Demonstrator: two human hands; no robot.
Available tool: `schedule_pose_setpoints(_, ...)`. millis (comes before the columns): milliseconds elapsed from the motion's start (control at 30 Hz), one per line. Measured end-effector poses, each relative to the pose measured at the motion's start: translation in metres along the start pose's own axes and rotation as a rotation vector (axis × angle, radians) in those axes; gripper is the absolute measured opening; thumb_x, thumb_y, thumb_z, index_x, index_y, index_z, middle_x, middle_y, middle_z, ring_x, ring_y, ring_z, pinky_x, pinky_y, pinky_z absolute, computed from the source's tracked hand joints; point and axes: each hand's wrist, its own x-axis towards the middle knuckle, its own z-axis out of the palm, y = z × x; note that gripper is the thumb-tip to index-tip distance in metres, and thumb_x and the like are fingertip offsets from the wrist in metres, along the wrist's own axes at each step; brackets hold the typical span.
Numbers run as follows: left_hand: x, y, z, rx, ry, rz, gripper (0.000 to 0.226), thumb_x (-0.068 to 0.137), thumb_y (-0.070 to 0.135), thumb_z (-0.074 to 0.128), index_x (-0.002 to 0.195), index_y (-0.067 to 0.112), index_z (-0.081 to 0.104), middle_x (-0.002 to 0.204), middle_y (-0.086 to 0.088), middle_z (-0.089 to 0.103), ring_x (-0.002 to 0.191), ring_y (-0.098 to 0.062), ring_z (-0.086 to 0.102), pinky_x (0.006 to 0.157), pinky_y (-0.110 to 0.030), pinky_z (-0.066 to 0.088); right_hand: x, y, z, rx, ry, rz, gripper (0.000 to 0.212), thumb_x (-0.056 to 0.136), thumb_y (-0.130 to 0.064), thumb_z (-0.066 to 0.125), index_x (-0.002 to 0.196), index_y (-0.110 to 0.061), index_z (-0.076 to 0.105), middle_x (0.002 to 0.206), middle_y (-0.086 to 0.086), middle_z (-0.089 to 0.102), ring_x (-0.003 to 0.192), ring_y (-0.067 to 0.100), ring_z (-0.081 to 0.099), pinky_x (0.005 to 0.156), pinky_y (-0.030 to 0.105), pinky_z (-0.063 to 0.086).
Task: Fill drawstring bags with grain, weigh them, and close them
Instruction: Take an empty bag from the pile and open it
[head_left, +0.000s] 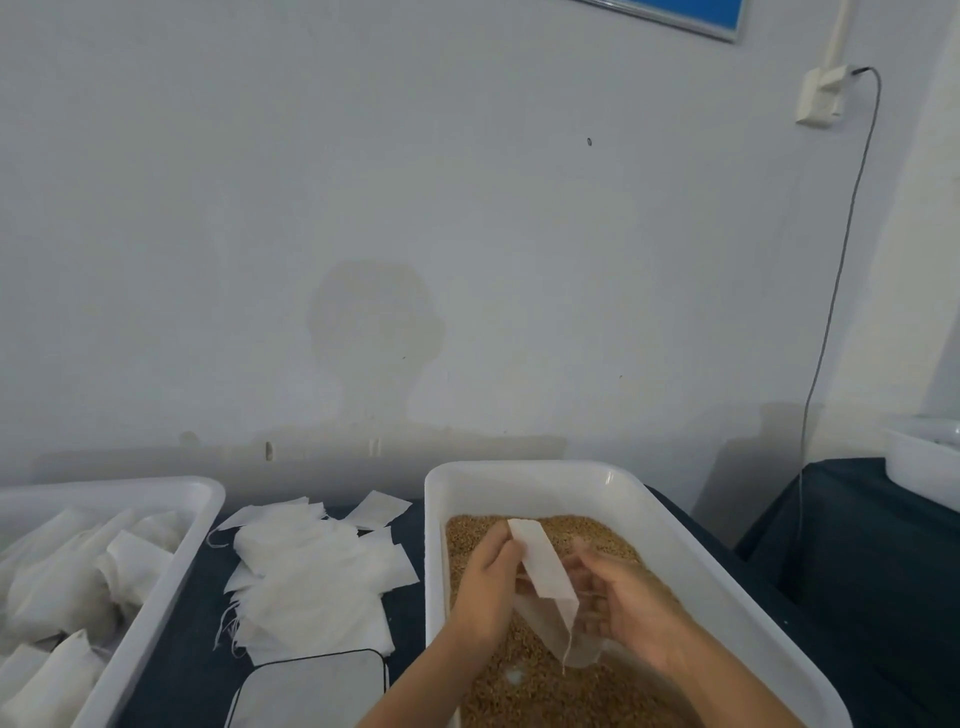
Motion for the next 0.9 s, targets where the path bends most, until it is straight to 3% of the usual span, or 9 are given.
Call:
schedule_pose_setpoints(133,0.0,0.004,-0.001,-0.106,0.098,-0.004,0.03,0.096,0.003,0.032,0.087,0.014,0.058,0.084,-0.002,0.058,0.079,-0.014,0.054,0.066,-0.024,0.046,0.001,0.001,-0.002,0.014,-0.026,0.081,0.03,0.09,-0.021,0.058,0.108,0.002,0.06,0.085,0.014,0.069,0.07,0.024,0.065,0.061,0.032,0.053)
schedule_pose_setpoints(233,0.001,0.004,-0.001,-0.087,0.167,-0.018,0.027,0.095,0.002,0.033,0.085,0.012,0.056,0.081,-0.001,0.055,0.074,-0.013,0.05,0.061,-0.022,0.042,0.001,-0.001,-0.004,0.064,-0.012,0.077,0.023,0.084,-0.006,0.062,0.103,0.007,0.061,0.071,0.01,0.066,0.056,0.018,0.06,0.05,0.026,0.051)
schedule_pose_setpoints(333,0.003,-0.001,-0.004,0.078,0.303,0.009,0.013,0.091,0.002,0.045,0.084,0.013,0.045,0.078,-0.003,0.047,0.067,-0.013,0.044,0.057,-0.023,0.038,0.002,0.001,-0.008,-0.019,0.121,-0.063,0.014,0.086,-0.007,0.063,0.093,0.005,0.061,0.059,0.003,0.059,0.047,0.011,0.051,0.044,0.021,0.044)
schedule_pose_setpoints(400,0.003,-0.003,-0.007,0.269,0.363,0.07,0.02,0.084,0.001,0.054,0.086,0.018,0.043,0.084,-0.004,0.049,0.071,-0.015,0.047,0.06,-0.025,0.041,0.002,0.002,-0.009,-0.196,0.184,-0.185,0.015,0.089,-0.012,0.062,0.087,0.003,0.058,0.056,0.0,0.057,0.045,0.01,0.049,0.044,0.018,0.04)
schedule_pose_setpoints(533,0.0,-0.006,0.001,0.338,0.051,0.12,0.014,0.09,0.012,0.055,0.081,0.021,0.049,0.08,0.006,0.053,0.071,-0.007,0.048,0.065,-0.017,0.039,0.001,0.003,0.001,-0.307,0.089,-0.306,0.024,0.088,-0.016,0.063,0.091,0.007,0.055,0.08,0.014,0.062,0.07,0.022,0.06,0.056,0.025,0.043)
schedule_pose_setpoints(600,-0.002,-0.007,0.005,0.272,-0.082,0.082,0.019,0.094,0.024,0.052,0.077,0.018,0.051,0.075,0.006,0.053,0.071,-0.01,0.049,0.07,-0.026,0.042,-0.001,0.003,0.005,-0.226,-0.021,-0.317,0.021,0.085,-0.022,0.062,0.088,-0.001,0.06,0.08,0.013,0.062,0.074,0.025,0.059,0.066,0.031,0.044)
schedule_pose_setpoints(700,-0.002,-0.005,0.004,0.202,-0.11,0.064,0.029,0.095,0.033,0.052,0.079,0.009,0.055,0.077,-0.002,0.059,0.073,-0.018,0.058,0.073,-0.034,0.05,0.0,0.007,0.005,-0.045,-0.171,-0.289,0.028,0.084,-0.028,0.052,0.089,-0.001,0.059,0.077,0.012,0.059,0.071,0.025,0.054,0.067,0.034,0.045)
schedule_pose_setpoints(900,-0.001,-0.005,0.003,0.255,-0.125,0.15,0.034,0.097,0.027,0.048,0.08,0.0,0.056,0.079,-0.024,0.061,0.074,-0.036,0.061,0.07,-0.045,0.049,0.002,0.007,0.003,0.043,-0.207,-0.309,0.026,0.083,-0.026,0.054,0.085,0.0,0.056,0.067,0.01,0.058,0.058,0.019,0.054,0.055,0.026,0.048)
